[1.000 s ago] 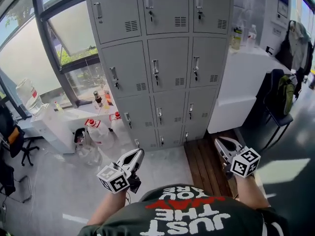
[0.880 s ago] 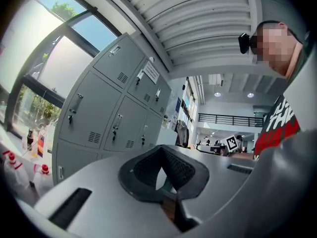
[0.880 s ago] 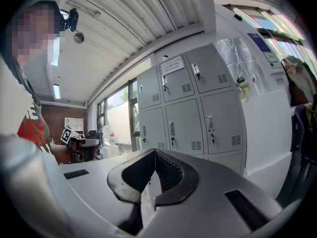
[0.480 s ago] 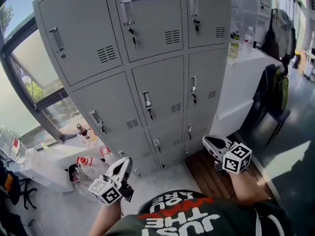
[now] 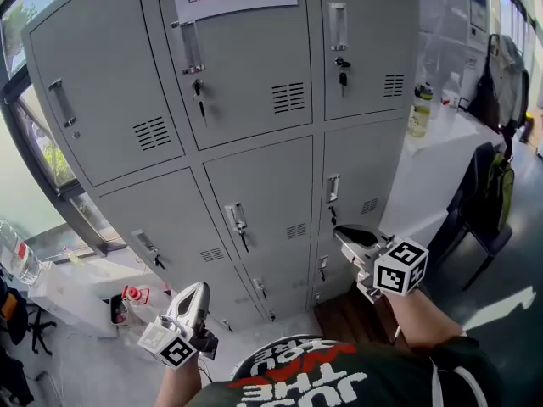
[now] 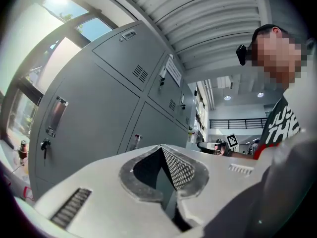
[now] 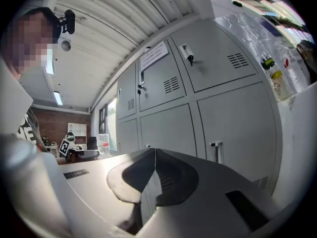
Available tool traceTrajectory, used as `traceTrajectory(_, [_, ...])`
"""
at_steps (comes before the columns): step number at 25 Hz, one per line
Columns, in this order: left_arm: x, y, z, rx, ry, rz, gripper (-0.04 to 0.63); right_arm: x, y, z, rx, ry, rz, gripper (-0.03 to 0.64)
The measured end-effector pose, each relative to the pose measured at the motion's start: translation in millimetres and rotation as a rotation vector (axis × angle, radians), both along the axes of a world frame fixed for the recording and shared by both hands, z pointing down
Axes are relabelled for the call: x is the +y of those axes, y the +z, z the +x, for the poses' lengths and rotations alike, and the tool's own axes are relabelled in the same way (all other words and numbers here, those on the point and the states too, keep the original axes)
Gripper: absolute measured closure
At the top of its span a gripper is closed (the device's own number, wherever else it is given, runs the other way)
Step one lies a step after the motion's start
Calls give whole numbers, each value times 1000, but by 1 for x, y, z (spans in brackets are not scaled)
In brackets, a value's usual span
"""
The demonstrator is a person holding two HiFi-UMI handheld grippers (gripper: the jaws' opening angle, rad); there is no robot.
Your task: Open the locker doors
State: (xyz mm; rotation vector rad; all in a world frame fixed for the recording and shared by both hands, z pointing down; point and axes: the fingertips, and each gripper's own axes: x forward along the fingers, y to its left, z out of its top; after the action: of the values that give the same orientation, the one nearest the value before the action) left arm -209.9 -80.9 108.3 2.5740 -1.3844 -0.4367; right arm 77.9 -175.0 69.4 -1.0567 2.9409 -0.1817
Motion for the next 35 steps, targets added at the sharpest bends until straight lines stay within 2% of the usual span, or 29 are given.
traceTrajectory(4, [-29,-19,27,29,-29,36,597,-39,-49,24,-32,-39,68,582])
traceTrajectory(8, [-50,-28,42,64,-34,30,597,-69,-102,41,-28,-25,156,582])
traceTrajectory(16, [-57,-68,20,-40,-26,43,597,-98,-206,47,-1,97,277,581])
traceTrajectory(21, [-68,-130,20,-92,5,119,597,-105,-262,39,-17,138,320,581])
traceTrajectory(27, [-81,-206,44,-123,76,202,597,-120,-306,38,-14,181,349,581])
traceTrajectory(32, [-94,-256,62,-175,73,252,597,-133,-335,44,-13,226,381,581])
traceTrajectory(35, [-104,-283,70,-208,39,267,597,-145,-351,45,5,247,394,581])
